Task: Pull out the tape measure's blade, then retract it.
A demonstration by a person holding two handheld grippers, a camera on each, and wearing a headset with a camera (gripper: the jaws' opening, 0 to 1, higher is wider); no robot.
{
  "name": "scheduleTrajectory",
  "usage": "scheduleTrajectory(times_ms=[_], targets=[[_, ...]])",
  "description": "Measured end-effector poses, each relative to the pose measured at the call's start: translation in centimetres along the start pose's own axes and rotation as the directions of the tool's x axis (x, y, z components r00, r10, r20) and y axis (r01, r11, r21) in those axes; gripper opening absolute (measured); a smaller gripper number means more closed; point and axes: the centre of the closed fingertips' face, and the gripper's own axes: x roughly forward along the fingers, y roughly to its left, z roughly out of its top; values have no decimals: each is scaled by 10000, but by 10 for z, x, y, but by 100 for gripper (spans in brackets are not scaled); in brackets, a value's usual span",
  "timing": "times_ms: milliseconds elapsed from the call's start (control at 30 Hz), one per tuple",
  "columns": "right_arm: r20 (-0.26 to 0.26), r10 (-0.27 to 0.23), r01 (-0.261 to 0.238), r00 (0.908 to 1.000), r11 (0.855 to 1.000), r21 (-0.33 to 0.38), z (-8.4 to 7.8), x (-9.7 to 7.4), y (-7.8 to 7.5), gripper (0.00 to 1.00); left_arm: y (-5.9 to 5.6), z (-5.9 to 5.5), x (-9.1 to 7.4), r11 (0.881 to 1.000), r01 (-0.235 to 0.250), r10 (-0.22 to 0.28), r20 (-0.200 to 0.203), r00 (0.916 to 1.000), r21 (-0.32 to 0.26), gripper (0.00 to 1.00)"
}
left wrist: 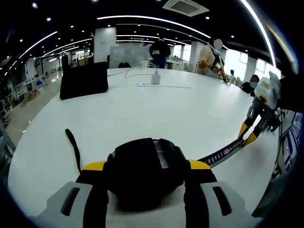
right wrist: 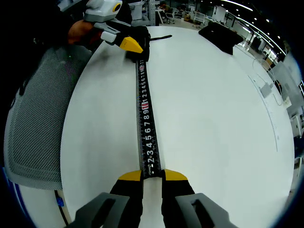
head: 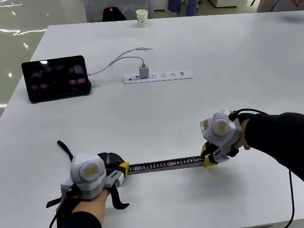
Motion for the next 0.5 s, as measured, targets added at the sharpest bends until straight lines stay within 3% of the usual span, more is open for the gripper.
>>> scheduleTrajectory(times_ms=[267, 500], targets=[[203, -84, 81, 9998, 9999, 144, 3, 1, 0, 11, 0, -1, 0, 10000, 33, -33, -42, 10000, -1, 60], [44, -60, 59, 10000, 9999, 136, 4, 1, 0, 11, 0, -1, 0, 10000, 40, -40, -90, 10000, -16, 60]])
